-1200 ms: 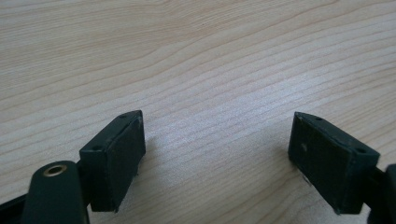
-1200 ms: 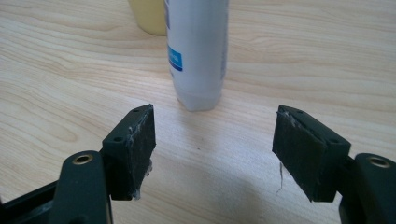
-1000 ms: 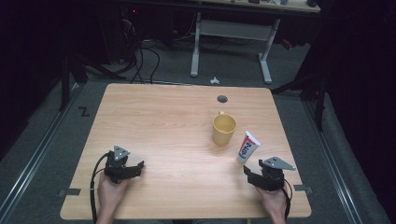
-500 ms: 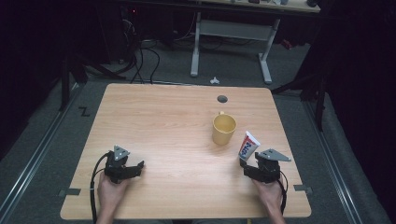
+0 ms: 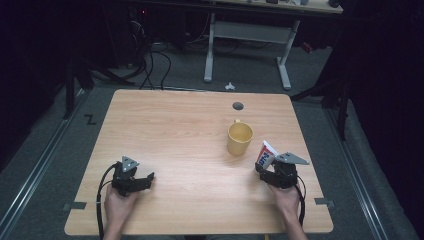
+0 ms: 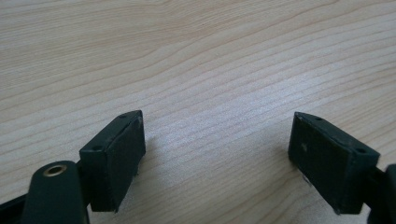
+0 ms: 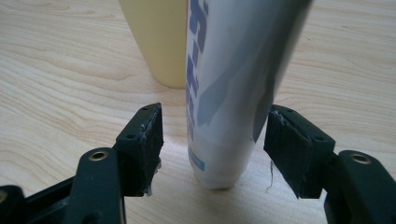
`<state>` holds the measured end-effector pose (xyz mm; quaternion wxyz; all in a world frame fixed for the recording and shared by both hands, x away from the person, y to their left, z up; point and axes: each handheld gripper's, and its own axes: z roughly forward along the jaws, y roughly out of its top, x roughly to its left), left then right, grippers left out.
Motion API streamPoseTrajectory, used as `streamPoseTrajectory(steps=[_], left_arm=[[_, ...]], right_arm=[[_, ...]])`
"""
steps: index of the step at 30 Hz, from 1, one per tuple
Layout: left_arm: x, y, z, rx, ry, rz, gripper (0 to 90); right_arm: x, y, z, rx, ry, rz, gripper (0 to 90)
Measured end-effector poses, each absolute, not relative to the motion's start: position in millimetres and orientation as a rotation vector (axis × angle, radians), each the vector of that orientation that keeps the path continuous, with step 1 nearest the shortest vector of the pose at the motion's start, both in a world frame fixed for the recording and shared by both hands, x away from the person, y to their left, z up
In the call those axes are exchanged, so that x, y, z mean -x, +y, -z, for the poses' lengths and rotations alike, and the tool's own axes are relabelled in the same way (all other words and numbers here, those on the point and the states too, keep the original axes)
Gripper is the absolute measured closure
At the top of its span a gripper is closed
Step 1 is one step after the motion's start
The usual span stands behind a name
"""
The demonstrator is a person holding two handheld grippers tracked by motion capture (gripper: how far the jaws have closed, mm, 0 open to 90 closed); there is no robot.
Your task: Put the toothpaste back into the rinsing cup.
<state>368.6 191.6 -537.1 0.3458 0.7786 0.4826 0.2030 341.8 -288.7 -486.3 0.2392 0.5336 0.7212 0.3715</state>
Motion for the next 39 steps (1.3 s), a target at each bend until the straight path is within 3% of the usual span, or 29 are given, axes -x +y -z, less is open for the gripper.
streamPoseTrajectory(steps=[23, 39], left_arm=[[-369, 192, 537, -2.021, 1.253, -0.527, 19.3], [-369, 192, 537, -2.021, 1.253, -0.527, 19.3]], right_arm=[[-353, -284, 484, -1.437, 1.945, -1.0, 55.5], [-354, -285, 483, -1.394, 1.975, -0.985, 61.6]])
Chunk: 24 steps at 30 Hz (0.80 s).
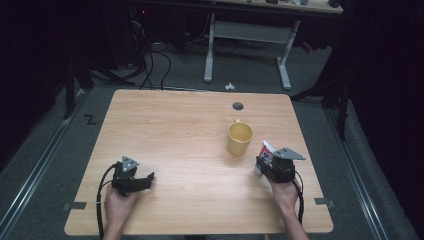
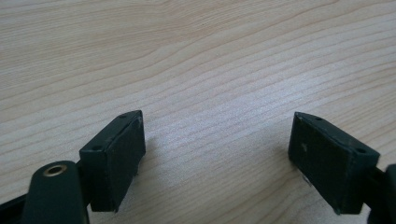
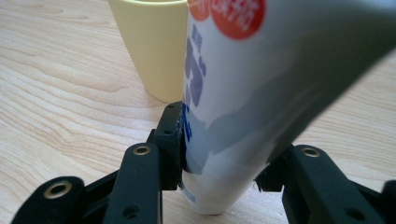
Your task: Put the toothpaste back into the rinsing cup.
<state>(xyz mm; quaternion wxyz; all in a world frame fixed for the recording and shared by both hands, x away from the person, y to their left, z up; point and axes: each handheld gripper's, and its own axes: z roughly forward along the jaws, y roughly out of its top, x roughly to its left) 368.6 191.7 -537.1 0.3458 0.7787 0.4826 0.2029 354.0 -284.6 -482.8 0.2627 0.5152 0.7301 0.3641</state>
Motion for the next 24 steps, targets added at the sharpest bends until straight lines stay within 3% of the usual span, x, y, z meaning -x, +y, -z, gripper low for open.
streamPoseTrajectory(steps=[24], left_arm=[[-368.6, 191.6, 537.1, -2.021, 1.253, -0.526, 19.3]], right_arm=[[-351.9, -293.1, 477.3, -1.389, 2.002, -0.999, 63.8]])
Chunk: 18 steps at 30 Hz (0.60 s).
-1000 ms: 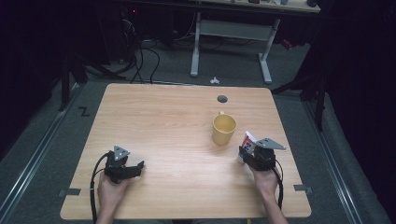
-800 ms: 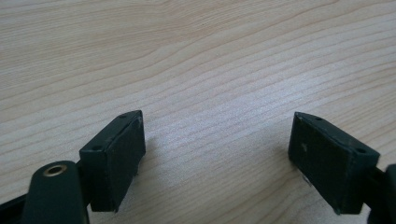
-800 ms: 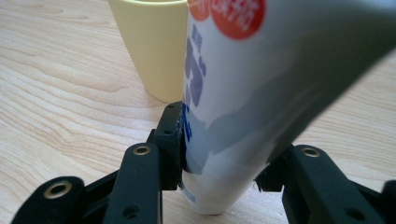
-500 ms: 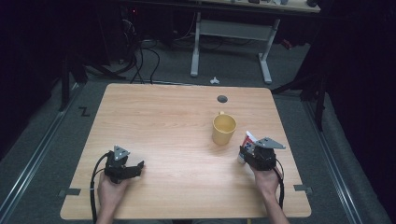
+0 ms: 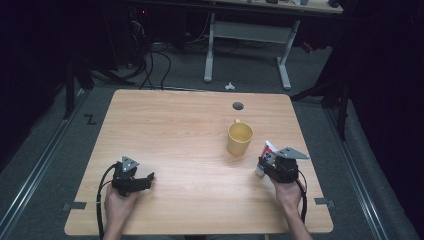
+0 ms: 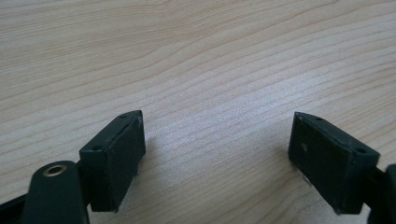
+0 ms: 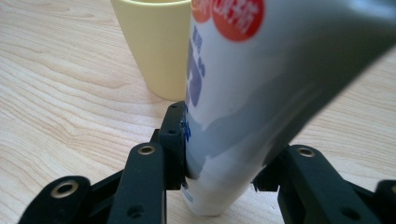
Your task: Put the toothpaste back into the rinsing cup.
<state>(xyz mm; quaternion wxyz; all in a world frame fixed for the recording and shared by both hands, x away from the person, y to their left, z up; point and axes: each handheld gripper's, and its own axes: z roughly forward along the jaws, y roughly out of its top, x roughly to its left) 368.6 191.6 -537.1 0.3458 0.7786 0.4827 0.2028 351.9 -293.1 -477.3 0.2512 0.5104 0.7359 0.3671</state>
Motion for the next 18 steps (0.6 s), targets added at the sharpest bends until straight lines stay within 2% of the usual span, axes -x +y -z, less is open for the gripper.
streamPoseTrajectory(steps=[18], left_arm=[[-369, 192, 537, -2.021, 1.253, -0.527, 19.3]], right_arm=[[-352, -303, 460, -1.37, 2.011, -1.032, 64.0]])
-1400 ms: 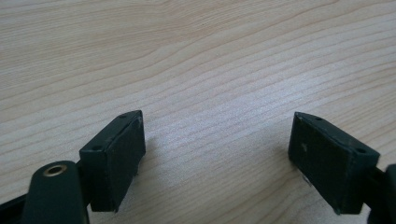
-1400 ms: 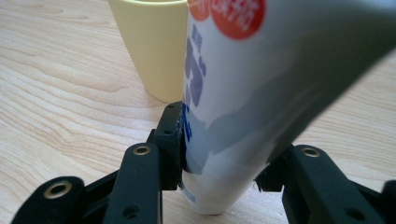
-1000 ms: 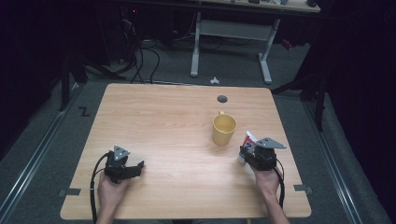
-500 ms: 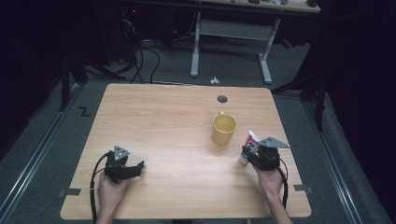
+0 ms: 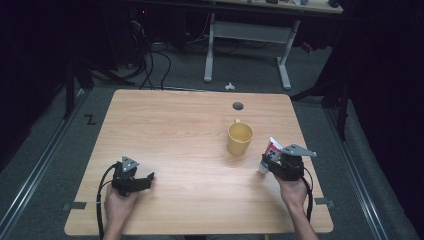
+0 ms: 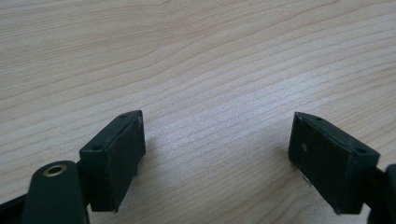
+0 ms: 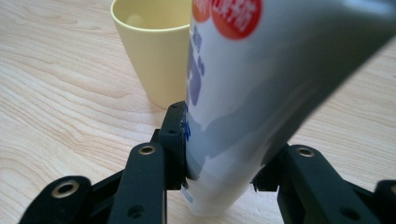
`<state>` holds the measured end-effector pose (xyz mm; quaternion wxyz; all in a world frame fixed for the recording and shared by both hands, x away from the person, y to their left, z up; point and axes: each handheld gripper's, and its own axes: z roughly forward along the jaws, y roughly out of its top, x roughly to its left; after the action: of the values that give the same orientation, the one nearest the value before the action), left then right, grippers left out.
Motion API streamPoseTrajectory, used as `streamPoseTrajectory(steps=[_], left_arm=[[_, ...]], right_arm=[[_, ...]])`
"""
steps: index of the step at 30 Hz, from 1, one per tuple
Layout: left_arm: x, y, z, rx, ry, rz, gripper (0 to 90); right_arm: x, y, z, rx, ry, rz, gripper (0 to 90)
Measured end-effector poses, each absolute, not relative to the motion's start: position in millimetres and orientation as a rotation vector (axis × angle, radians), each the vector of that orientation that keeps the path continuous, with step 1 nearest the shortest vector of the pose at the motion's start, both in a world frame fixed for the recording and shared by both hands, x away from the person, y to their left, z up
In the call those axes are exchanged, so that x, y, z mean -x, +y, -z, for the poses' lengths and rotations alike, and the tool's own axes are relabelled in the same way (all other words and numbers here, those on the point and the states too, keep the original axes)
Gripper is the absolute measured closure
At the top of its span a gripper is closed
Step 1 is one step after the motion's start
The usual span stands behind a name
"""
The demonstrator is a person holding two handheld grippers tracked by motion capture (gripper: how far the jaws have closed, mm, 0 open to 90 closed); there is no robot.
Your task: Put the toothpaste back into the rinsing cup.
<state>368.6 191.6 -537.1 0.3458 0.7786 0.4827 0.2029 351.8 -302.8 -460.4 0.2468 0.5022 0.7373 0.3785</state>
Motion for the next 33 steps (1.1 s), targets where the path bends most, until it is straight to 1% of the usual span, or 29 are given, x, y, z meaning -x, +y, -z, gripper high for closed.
streamPoseTrajectory(steps=[33], left_arm=[[-369, 192, 537, -2.021, 1.253, -0.527, 19.3]], right_arm=[[-357, -313, 426, -1.342, 2.006, -1.134, 64.5]])
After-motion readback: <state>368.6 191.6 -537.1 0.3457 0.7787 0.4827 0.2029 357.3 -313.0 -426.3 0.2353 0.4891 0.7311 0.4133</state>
